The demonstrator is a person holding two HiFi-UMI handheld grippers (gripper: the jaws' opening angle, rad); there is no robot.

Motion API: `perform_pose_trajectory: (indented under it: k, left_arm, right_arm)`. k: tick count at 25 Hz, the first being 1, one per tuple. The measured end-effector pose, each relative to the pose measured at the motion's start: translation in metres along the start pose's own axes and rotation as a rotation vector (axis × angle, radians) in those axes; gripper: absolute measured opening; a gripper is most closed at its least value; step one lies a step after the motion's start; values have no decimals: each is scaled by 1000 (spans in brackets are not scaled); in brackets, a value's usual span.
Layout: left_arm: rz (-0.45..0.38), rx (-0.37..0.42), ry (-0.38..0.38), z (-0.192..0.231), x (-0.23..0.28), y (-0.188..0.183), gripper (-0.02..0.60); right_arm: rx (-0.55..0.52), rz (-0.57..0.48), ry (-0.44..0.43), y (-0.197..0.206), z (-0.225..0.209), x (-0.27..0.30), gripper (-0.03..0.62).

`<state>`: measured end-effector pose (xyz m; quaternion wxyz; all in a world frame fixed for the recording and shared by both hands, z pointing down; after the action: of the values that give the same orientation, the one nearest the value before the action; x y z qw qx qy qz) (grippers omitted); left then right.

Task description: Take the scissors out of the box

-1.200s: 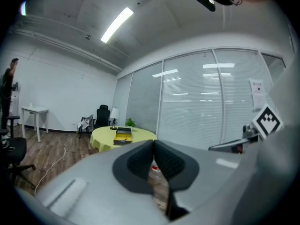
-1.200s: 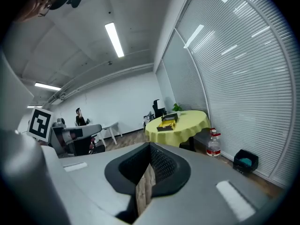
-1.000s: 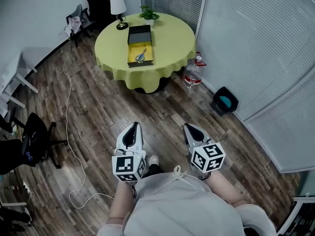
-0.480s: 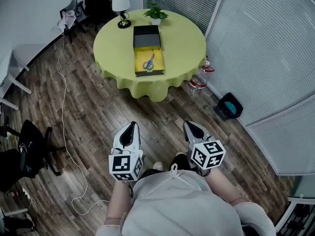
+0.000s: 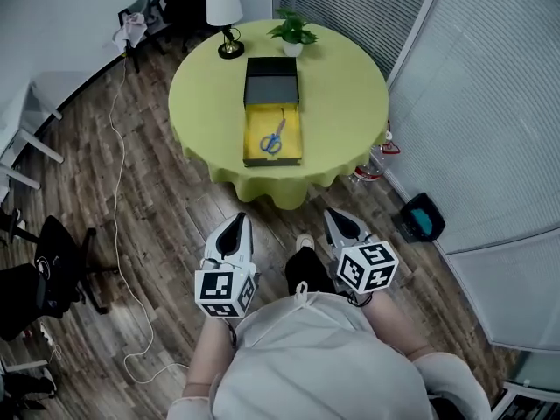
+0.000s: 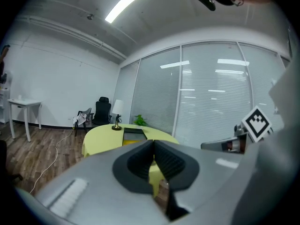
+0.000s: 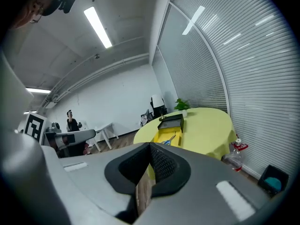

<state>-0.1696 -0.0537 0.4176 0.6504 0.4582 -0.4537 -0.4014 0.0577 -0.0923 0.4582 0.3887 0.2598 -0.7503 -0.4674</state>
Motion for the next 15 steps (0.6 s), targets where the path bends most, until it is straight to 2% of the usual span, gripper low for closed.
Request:
perform_pose_trajectory:
  k: [8,15]
  left_arm:
    - [18,-28,-56,4,141,-23,5]
    - [130,-6,-91,18,243,-7,5]
  right_arm:
    - [-39,23,-84,-72,-100,103,0]
    - [-16,111,-116,-85,-160,178,0]
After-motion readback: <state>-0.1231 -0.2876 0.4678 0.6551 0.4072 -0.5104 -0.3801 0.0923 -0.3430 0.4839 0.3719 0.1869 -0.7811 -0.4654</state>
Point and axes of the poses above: the fingertips, and each gripper's own axes: x forward along the fingers, z to its left, y out of its underside, the point moved 6 cm from there along -x, backward along the fingers, and after that the axes turned 3 degrees about -x, right-handed, at the moved point
